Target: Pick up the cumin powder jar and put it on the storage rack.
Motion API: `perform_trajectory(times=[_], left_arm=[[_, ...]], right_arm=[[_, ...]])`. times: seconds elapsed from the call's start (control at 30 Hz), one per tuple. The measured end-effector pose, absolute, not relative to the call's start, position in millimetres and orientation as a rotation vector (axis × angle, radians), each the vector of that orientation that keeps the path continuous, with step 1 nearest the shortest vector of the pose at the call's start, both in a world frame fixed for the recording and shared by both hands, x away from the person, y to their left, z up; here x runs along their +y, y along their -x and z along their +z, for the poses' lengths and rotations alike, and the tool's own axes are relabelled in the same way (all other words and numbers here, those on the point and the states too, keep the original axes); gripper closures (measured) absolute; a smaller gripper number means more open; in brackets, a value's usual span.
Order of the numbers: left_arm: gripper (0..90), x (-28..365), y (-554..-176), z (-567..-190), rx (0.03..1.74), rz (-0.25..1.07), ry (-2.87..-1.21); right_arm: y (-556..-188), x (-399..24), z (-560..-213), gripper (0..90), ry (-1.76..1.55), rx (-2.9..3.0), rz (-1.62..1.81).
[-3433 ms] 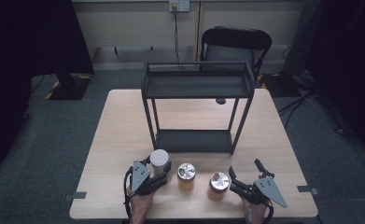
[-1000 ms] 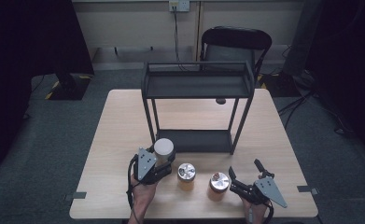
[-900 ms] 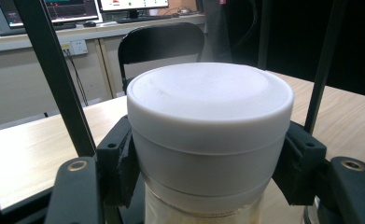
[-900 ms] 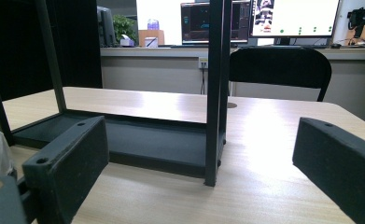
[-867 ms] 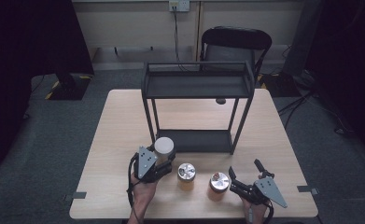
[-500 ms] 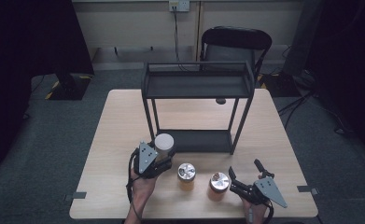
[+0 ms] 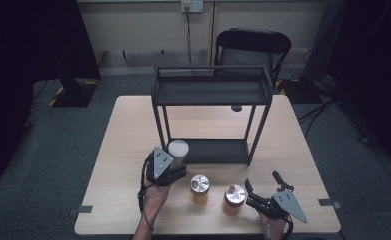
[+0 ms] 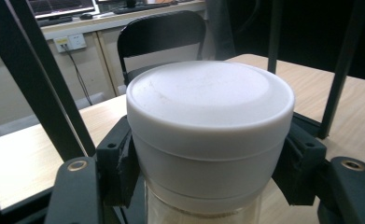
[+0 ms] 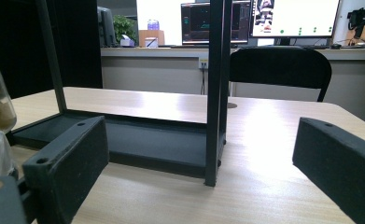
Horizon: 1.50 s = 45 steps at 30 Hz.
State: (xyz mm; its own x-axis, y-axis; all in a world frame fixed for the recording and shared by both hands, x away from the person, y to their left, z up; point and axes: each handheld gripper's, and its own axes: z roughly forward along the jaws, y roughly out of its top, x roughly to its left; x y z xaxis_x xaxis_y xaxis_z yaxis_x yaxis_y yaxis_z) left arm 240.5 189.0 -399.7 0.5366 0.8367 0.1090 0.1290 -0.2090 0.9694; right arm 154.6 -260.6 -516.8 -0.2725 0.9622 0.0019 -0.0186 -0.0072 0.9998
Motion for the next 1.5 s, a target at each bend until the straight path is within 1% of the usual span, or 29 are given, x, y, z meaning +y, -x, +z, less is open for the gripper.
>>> perform_trajectory(times=[0.6,0.67,0.9,1.5], left_arm=[[34.1,175.4,-259.9,-390.8,0.852,0.791,-1.7],[34.1,172.7,-262.8,-389.3,0.882,0.789,-1.69],[34.1,168.1,-271.6,-387.8,0.897,0.789,-1.682],[34.1,159.4,-289.5,-382.0,0.902,0.792,-1.672]], right_arm=[[-154.7,-261.0,-516.8,2.6,-1.056,1.393,1.425],[-154.6,-261.0,-516.8,2.6,-1.057,1.392,1.425],[-154.7,-261.1,-516.7,2.6,-1.057,1.393,1.425],[-154.9,-262.0,-516.7,2.6,-1.053,1.398,1.429]])
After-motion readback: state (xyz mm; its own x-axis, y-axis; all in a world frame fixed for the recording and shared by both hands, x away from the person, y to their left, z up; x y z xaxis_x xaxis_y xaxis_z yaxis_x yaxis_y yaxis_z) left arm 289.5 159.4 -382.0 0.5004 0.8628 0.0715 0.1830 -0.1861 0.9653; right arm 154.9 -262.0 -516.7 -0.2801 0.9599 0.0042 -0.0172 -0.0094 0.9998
